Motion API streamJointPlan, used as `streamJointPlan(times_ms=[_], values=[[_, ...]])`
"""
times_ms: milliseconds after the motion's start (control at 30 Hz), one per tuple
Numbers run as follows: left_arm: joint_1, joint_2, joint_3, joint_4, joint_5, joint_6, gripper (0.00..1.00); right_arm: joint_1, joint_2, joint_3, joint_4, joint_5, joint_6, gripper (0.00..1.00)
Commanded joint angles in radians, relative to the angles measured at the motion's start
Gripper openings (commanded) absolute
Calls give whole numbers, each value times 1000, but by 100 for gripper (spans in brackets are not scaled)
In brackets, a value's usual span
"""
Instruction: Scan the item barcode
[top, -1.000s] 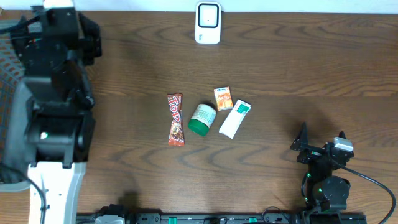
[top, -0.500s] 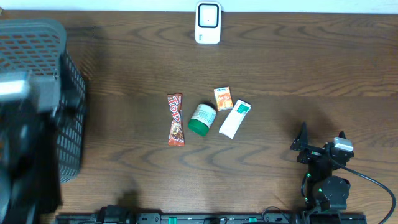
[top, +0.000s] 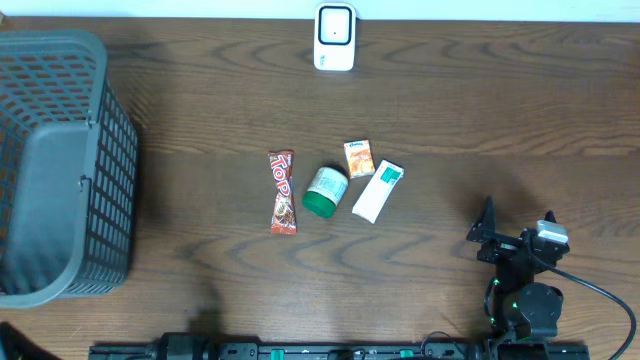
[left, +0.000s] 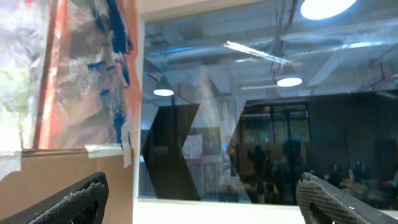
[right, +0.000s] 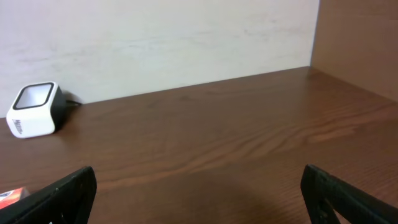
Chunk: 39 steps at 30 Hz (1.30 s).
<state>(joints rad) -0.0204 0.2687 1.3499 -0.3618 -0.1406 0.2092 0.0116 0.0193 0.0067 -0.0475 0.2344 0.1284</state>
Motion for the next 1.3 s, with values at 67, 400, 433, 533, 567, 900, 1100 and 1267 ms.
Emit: streamJointPlan(times_ms=[67,400,433,533,567,900,1100,1267], values=[[3,11,-9,-8,-167,-27,97,-5,-1,-1,-3,0,-6,99],[3,-26,-9,-15,-160,-21,97,-5,-1,-1,-3,0,-6,99],[3,-35,-9,-15,-160,-21,97,-5,-1,-1,-3,0,-6,99],[3,-74,-9,-15,-159,-21,97,-5,-1,-1,-3,0,-6,99],[3,-90,-9,-16,-156,-20,97,-5,-1,-1,-3,0,-6,99],[3,-266,-23,-15,-85,-20,97,-5,-1,-1,-3,0,-6,99],[4,-265,-35,-14,-32,-19,97,-5,-1,-1,-3,0,-6,99],[4,-265,-102,23,112,108,97,-5,-1,-1,-3,0,-6,99]])
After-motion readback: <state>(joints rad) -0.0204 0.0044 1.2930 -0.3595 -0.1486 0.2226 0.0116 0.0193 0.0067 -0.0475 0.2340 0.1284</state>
